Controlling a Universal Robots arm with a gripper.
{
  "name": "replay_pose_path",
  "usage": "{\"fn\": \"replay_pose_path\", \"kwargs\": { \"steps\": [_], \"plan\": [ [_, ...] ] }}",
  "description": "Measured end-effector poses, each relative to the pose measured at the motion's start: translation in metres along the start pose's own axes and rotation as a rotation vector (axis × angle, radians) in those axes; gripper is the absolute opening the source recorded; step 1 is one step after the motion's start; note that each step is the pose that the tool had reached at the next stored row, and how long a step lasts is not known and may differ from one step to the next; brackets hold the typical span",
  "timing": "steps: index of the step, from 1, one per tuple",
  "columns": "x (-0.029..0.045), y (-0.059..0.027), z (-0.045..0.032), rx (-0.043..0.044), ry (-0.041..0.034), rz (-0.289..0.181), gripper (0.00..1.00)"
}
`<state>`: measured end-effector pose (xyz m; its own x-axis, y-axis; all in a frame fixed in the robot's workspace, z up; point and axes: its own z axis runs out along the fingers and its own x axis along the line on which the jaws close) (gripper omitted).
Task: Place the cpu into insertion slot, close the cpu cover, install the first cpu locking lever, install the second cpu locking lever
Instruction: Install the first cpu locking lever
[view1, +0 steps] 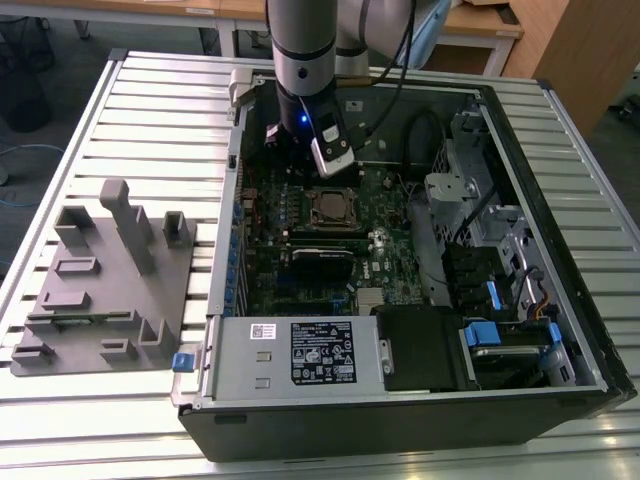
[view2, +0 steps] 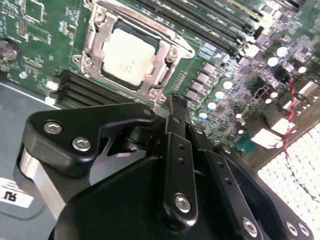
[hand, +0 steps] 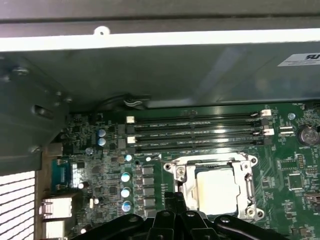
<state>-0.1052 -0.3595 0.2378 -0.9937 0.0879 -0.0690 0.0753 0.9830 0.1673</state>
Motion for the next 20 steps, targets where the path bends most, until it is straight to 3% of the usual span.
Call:
{"fn": "replay_pose_path", "kwargs": {
  "steps": [9, 11, 15, 16, 20],
  "plan": [
    [0.0087, -0.0058, -0.0013, -0.0078, 0.0005, 0.001, 0.11],
    [0.0098, -0.0063, -0.0014, -0.0193, 0.0019, 0.002, 0.11],
    [0.0116, -0.007, -0.0016, -0.0521, 0.0084, 0.005, 0.11],
    [0.0119, -0.007, -0.0016, -0.0556, 0.0089, 0.006, 0.11],
    [0.0121, -0.007, -0.0016, -0.0563, 0.0091, 0.006, 0.11]
  ]
}}
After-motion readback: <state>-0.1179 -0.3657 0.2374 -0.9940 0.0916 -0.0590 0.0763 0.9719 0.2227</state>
